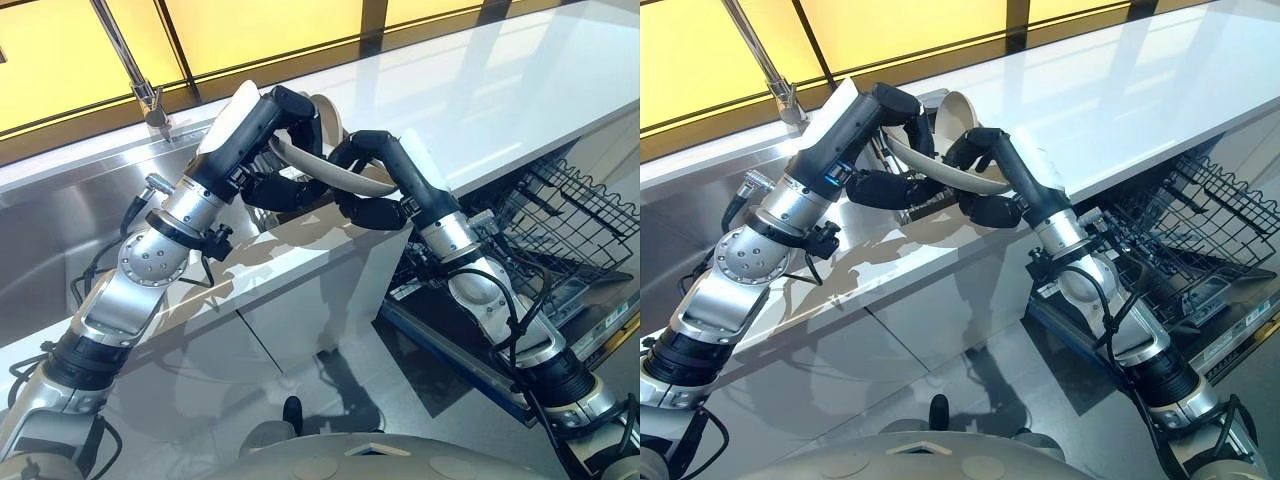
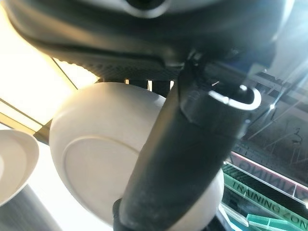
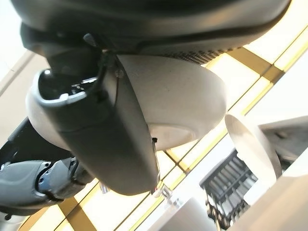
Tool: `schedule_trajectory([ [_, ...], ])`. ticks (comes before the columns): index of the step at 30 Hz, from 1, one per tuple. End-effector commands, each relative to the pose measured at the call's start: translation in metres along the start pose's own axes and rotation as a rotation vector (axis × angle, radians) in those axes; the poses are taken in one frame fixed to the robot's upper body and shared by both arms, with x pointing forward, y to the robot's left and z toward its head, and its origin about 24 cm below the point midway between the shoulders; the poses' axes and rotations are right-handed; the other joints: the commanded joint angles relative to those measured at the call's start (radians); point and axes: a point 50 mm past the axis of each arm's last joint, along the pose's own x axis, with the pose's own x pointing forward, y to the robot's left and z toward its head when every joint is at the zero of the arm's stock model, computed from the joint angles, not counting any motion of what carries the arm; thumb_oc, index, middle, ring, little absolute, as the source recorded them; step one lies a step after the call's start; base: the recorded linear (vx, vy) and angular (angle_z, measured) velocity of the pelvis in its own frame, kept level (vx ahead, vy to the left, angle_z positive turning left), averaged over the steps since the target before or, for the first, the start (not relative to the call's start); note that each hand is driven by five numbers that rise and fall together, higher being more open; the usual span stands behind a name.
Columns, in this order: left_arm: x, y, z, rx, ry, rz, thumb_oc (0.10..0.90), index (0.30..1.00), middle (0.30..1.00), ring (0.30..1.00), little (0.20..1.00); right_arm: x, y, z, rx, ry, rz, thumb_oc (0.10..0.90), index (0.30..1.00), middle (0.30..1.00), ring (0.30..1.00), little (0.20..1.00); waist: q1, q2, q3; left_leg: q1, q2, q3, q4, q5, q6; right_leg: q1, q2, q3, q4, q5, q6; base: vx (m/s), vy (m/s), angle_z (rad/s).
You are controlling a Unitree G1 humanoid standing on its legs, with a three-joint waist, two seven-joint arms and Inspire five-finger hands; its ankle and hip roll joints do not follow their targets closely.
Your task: Pick up plates and place into dishwasher.
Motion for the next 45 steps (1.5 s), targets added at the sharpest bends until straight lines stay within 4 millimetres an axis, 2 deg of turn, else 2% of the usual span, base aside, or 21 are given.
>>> schedule_trajectory([
  [1, 0.015, 0.012, 0.054, -0.104, -0.347, 0.028, 0.800, 0.900, 0.900, 0.900, 0.900, 0.015, -0.042, 0.031, -0.047, -0.214, -0.335, 0.100, 0.300, 0.300, 0.300, 0.200, 0.007, -0.018, -0.090, 0.069, -0.054, 0.059, 0.002, -0.189, 0.027, -0.082, 0.025, -0.020, 0.034, 0.000, 0.034, 0.00, 0.000, 0.00],
  [7, 0.001, 0.023, 0.038, -0.111, -0.253, 0.053, 0.800, 0.900, 0.900, 0.900, 0.900, 0.004, -0.082, 0.020, -0.136, -0.202, -0.613, 0.100, 0.300, 0.300, 0.300, 0.200, 0.024, -0.017, -0.088, 0.072, -0.053, 0.054, 0.002, -0.190, 0.025, -0.074, 0.023, -0.039, 0.028, 0.000, 0.034, 0.00, 0.000, 0.00],
  [14, -0.026, 0.046, -0.002, -0.089, -0.032, 0.186, 0.800, 0.900, 0.900, 0.900, 0.900, -0.022, -0.140, -0.016, -0.270, -0.083, -0.992, 0.100, 0.300, 0.300, 0.300, 0.200, 0.043, -0.020, -0.093, 0.075, -0.054, 0.046, 0.003, -0.191, 0.025, -0.064, 0.020, -0.065, 0.021, 0.000, 0.034, 0.04, -0.013, 0.08],
  [18, -0.043, 0.059, -0.022, -0.066, 0.087, 0.265, 0.800, 0.900, 0.900, 0.900, 0.900, -0.045, -0.174, -0.045, -0.343, 0.105, -1.145, 0.100, 0.300, 0.300, 0.300, 0.200, 0.049, -0.024, -0.095, 0.073, -0.054, 0.043, 0.004, -0.189, 0.024, -0.064, 0.020, -0.069, 0.022, -0.001, 0.034, 0.07, -0.027, 0.03],
  [22, -0.056, 0.070, -0.036, -0.017, 0.176, 0.331, 0.800, 0.900, 0.900, 0.900, 0.900, -0.077, -0.195, -0.080, -0.401, 0.361, -1.247, 0.100, 0.300, 0.300, 0.300, 0.200, 0.053, -0.025, -0.092, 0.075, -0.052, 0.038, 0.004, -0.188, 0.023, -0.062, 0.019, -0.071, 0.028, -0.006, 0.032, 0.09, -0.045, -0.01],
  [26, -0.064, 0.078, -0.045, 0.014, 0.235, 0.369, 0.800, 0.900, 0.900, 0.900, 0.900, -0.117, -0.198, -0.113, -0.399, 0.625, -1.309, 0.100, 0.300, 0.300, 0.300, 0.200, 0.051, -0.024, -0.085, 0.078, -0.048, 0.038, 0.005, -0.188, 0.022, -0.062, 0.017, -0.077, 0.038, -0.011, 0.033, 0.12, -0.071, 0.02],
  [30, -0.066, 0.083, -0.052, 0.034, 0.285, 0.389, 0.800, 0.900, 0.900, 0.900, 0.900, -0.149, -0.190, -0.140, -0.382, 0.864, -1.281, 0.100, 0.300, 0.300, 0.300, 0.200, 0.049, -0.020, -0.072, 0.082, -0.042, 0.030, 0.007, -0.185, 0.021, -0.065, 0.016, -0.072, 0.066, -0.024, 0.029, 0.16, -0.100, 0.05],
  [33, -0.065, 0.088, -0.053, 0.047, 0.299, 0.398, 0.800, 0.900, 0.900, 0.900, 0.900, -0.165, -0.184, -0.150, -0.395, 0.970, -1.231, 0.100, 0.300, 0.300, 0.300, 0.200, 0.044, -0.018, -0.059, 0.078, -0.038, 0.020, 0.014, -0.181, 0.022, -0.077, 0.016, -0.063, 0.099, -0.038, 0.025, 0.10, -0.092, 0.09],
  [36, -0.065, 0.100, -0.051, 0.076, 0.305, 0.422, 0.800, 0.900, 0.900, 0.900, 0.900, -0.187, -0.180, -0.161, -0.384, 1.073, -1.150, 0.100, 0.300, 0.300, 0.300, 0.200, 0.036, -0.014, -0.019, 0.054, -0.031, 0.006, 0.046, -0.178, 0.020, -0.109, 0.016, -0.067, 0.153, -0.054, 0.015, 0.08, -0.156, 0.08],
  [40, -0.066, 0.106, -0.050, 0.099, 0.313, 0.433, 0.800, 0.900, 0.900, 0.900, 0.900, -0.193, -0.179, -0.166, -0.386, 1.118, -1.042, 0.100, 0.300, 0.300, 0.300, 0.200, 0.038, -0.009, 0.017, 0.032, -0.025, -0.011, 0.065, -0.172, 0.011, -0.123, 0.020, -0.079, 0.173, -0.065, 0.005, 0.06, -0.151, 0.06],
  [44, -0.064, 0.109, -0.049, 0.106, 0.303, 0.443, 0.800, 0.900, 0.900, 0.900, 0.900, -0.185, -0.181, -0.166, -0.422, 1.101, -0.946, 0.100, 0.300, 0.300, 0.300, 0.200, 0.046, -0.002, 0.048, -0.004, -0.020, -0.031, 0.092, -0.164, -0.003, -0.139, 0.019, -0.094, 0.186, -0.071, -0.003, 0.01, -0.111, 0.17],
  [45, -0.063, 0.109, -0.048, 0.113, 0.298, 0.448, 0.800, 0.900, 0.900, 0.900, 0.900, -0.176, -0.183, -0.165, -0.449, 1.073, -0.901, 0.100, 0.300, 0.300, 0.300, 0.200, 0.052, -0.001, 0.060, -0.021, -0.019, -0.042, 0.106, -0.161, -0.009, -0.146, 0.019, -0.097, 0.191, -0.074, -0.008, -0.01, -0.093, 0.15],
])
